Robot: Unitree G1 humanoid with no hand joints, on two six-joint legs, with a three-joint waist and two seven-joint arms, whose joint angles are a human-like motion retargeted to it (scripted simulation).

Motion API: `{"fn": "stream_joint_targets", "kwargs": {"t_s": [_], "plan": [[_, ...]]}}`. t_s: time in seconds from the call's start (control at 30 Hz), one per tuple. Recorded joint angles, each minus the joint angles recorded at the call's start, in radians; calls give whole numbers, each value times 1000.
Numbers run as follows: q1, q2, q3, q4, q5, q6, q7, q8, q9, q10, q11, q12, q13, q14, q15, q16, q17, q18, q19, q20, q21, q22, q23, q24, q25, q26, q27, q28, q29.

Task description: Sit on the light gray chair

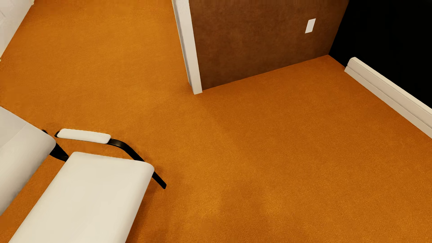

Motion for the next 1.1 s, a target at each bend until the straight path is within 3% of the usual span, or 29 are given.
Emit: {"fn": "stream_joint_targets", "kwargs": {"t_s": [0.03,0.07,0.1,0.2,0.3,0.37,0.43,0.47,0.53,0.63,0.7,0.73,0.77,0.8,0.87,0.97,1.1], "plan": [[-70,32,8,40,15,11,-10,15,-9,187,-6,14,5,46,3,-3,5,-97,-8,3,11,17,7,-14,3,1,4,9,-10],[-141,90,24,92,25,22,1,4,-7,383,-40,21,18,196,8,0,5,-251,-47,-4,9,28,-4,-15,-7,1,8,-13,2],[-219,144,40,135,27,29,10,-12,13,557,-60,10,13,231,11,3,0,-261,-86,10,3,28,-19,0,-21,4,7,-31,14],[-434,220,83,167,-15,14,-74,-2,21,682,-84,12,-15,185,-3,1,4,-187,-86,21,30,27,-29,25,-24,15,0,-9,-29],[-516,244,112,193,-88,5,-122,3,30,447,-67,12,-43,158,-29,-5,3,-85,-46,43,63,23,-59,40,-14,15,-28,1,-46],[-497,205,111,228,-136,-1,-161,28,17,235,3,36,-38,209,-49,-4,14,-83,-2,69,104,21,-77,13,-5,7,-40,47,-65],[-458,165,106,263,-180,-14,-223,67,11,127,55,57,-41,293,-50,12,33,-102,16,74,110,-2,-85,1,-26,58,-11,44,-87],[-442,141,100,270,-197,-14,-220,88,4,127,60,64,-37,297,-29,15,37,-130,32,79,115,-1,-93,-10,-26,52,-11,55,-89],[-395,94,85,258,-229,-10,-178,128,4,159,31,69,-43,149,53,16,38,-140,64,85,105,-7,-103,-12,-31,46,-8,68,-90],[-330,-7,66,195,-265,-13,-130,157,21,119,-68,41,-83,-29,269,18,35,-76,105,82,107,-4,-106,-67,4,28,-15,128,-125],[-344,-53,64,153,-242,-13,-98,145,43,131,-73,14,-101,-30,210,16,35,-40,139,84,142,-1,-104,-73,1,36,-13,156,-130],[-338,-75,59,135,-208,-12,-86,140,60,113,-14,11,-125,-28,134,23,40,-17,125,93,161,-14,-92,-77,-4,33,-13,171,-128],[-335,-93,50,118,-175,-18,-84,140,65,79,70,16,-132,-2,19,27,38,-1,77,103,178,-26,-96,-87,-32,34,-9,174,-119],[-310,-74,44,111,-147,-8,-66,117,99,30,130,0,-153,32,-53,16,38,-50,31,83,231,-6,-86,-66,-25,-37,-37,222,-135],[-298,-34,42,96,-105,-6,-37,59,111,-42,213,-15,-169,69,-128,3,25,-40,-23,80,221,9,-98,-36,-44,-29,-44,191,-106],[-335,29,48,73,-69,-13,-27,37,110,-65,258,-37,-193,81,-156,-21,11,-12,-50,89,234,25,-93,-24,-57,-26,-43,148,-91],[-405,131,67,71,-42,-16,-25,15,115,-26,81,-65,-227,77,-140,-31,7,2,-66,78,239,13,-87,-15,-60,-27,-35,147,-86]]}}
